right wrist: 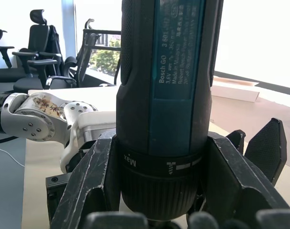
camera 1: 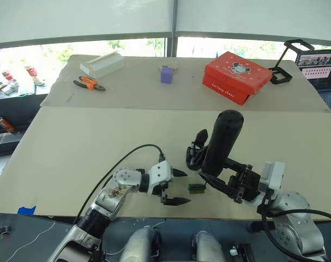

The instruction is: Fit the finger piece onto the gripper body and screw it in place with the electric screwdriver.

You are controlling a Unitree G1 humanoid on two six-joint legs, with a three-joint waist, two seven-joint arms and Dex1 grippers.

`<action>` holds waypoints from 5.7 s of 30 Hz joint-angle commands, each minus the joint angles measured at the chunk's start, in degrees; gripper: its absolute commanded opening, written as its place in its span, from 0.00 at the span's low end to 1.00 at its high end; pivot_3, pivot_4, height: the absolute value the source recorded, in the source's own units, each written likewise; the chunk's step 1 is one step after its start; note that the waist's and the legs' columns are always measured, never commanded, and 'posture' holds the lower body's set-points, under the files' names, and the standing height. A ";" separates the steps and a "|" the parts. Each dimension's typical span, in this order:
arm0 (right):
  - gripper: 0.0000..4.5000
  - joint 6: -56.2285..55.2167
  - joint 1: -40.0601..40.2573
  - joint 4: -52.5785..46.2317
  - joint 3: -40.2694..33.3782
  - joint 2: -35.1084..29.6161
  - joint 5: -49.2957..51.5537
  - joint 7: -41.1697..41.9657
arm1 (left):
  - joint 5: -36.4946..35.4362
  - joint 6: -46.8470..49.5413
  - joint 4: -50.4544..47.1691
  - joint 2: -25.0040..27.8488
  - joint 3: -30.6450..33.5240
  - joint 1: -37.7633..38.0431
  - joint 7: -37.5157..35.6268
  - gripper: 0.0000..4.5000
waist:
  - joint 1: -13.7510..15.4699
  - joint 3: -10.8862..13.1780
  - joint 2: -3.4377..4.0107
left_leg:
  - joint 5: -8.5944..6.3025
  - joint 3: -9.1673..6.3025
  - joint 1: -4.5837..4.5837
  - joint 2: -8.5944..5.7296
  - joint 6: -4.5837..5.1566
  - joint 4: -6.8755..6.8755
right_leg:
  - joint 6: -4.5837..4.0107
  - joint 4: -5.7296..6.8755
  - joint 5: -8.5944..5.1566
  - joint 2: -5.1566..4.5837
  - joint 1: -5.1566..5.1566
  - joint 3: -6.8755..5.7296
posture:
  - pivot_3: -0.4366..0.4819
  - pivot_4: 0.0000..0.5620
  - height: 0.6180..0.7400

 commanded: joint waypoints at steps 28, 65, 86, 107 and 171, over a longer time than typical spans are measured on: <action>0.43 6.39 -1.37 -12.59 -14.99 -7.50 12.91 -8.03 | -16.53 -2.62 -5.10 2.65 11.91 -0.35 -8.57 1.00 | -0.07 0.01 -0.01 | -0.01 0.01 -0.04 0.01 0.00 0.00 | 0.00 -0.01 0.00 -0.02 -0.04 0.02 | 0.48 0.27 1.00; 0.43 23.54 -34.94 -2.84 -7.52 -9.33 23.30 -13.15 | -17.30 -1.85 -2.92 -0.71 18.13 -2.26 2.78 1.00 | -0.34 0.03 -0.04 | 0.30 0.06 -0.22 -0.03 0.55 -0.01 | 0.02 -0.05 0.03 0.01 0.09 -0.01 | 0.48 0.27 1.00; 0.43 22.30 -33.76 2.86 -3.13 -5.05 13.92 -6.12 | -11.45 -5.87 -0.23 -2.29 12.43 0.05 1.84 1.00 | -0.53 0.03 -0.04 | 0.30 0.07 -0.23 -0.03 0.55 -0.03 | 0.02 -0.05 0.03 0.02 0.05 -0.03 | 0.48 0.27 1.00; 0.43 22.88 -31.25 4.63 -1.92 -3.33 11.95 -2.17 | -9.38 -5.87 -0.78 -3.42 10.92 -0.34 2.82 1.00 | -0.54 0.03 -0.04 | 0.29 0.06 -0.24 -0.03 0.54 -0.04 | 0.01 -0.05 0.03 -0.01 0.03 -0.02 | 0.48 0.27 1.00; 0.43 26.29 -30.33 4.91 -2.64 -3.75 14.01 -2.25 | -9.08 -4.48 -2.41 -2.99 9.76 0.08 3.42 1.00 | -0.51 0.04 -0.04 | 0.28 0.05 -0.24 -0.02 0.52 -0.05 | 0.01 -0.07 0.03 -0.03 0.01 -0.02 | 0.48 0.27 1.00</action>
